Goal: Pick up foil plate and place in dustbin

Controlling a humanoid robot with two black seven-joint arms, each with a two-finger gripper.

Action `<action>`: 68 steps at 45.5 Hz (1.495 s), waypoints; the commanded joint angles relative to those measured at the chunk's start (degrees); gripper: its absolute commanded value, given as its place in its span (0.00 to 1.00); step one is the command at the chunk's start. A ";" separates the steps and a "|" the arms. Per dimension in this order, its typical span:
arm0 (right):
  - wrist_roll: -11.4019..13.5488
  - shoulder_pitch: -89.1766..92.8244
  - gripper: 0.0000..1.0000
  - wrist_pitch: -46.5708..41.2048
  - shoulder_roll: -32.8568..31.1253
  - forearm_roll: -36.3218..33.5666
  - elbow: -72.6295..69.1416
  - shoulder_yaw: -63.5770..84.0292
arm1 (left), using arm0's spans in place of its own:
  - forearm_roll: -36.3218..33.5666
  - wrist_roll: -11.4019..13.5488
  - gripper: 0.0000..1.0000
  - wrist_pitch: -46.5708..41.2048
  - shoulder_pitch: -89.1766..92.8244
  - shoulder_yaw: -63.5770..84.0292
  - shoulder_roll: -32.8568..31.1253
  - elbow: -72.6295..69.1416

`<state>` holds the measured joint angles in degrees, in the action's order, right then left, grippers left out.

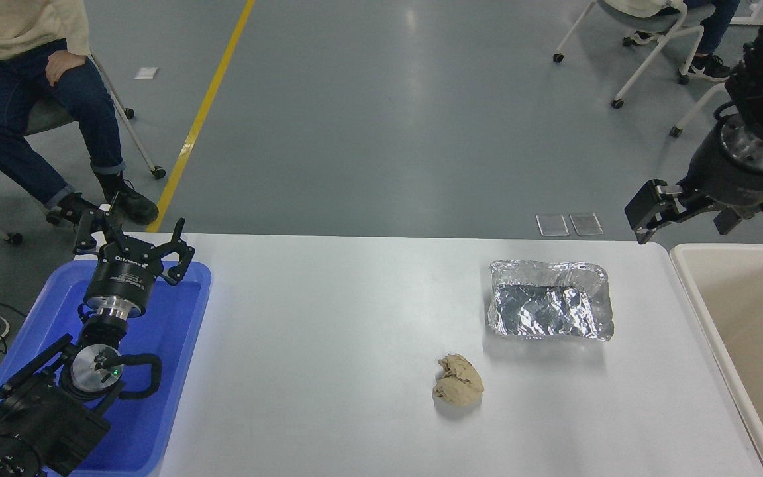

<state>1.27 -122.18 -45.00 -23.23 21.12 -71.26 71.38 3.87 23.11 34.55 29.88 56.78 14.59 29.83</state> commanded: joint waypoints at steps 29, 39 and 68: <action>0.14 39.29 1.00 20.83 1.78 -0.99 22.12 -9.76 | 0.00 0.00 1.00 0.00 0.00 0.00 0.00 -0.04; 0.05 44.92 1.00 24.08 3.80 -0.90 29.86 -14.43 | 0.00 0.00 1.00 0.08 0.00 0.00 0.00 -0.04; -0.04 60.39 0.99 37.35 11.80 2.61 44.10 -15.66 | 0.00 0.00 1.00 0.00 0.00 0.09 0.00 -0.04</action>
<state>1.21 -67.62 -12.23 -12.91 21.88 -32.40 56.07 3.87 23.11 34.57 29.88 56.83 14.59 29.82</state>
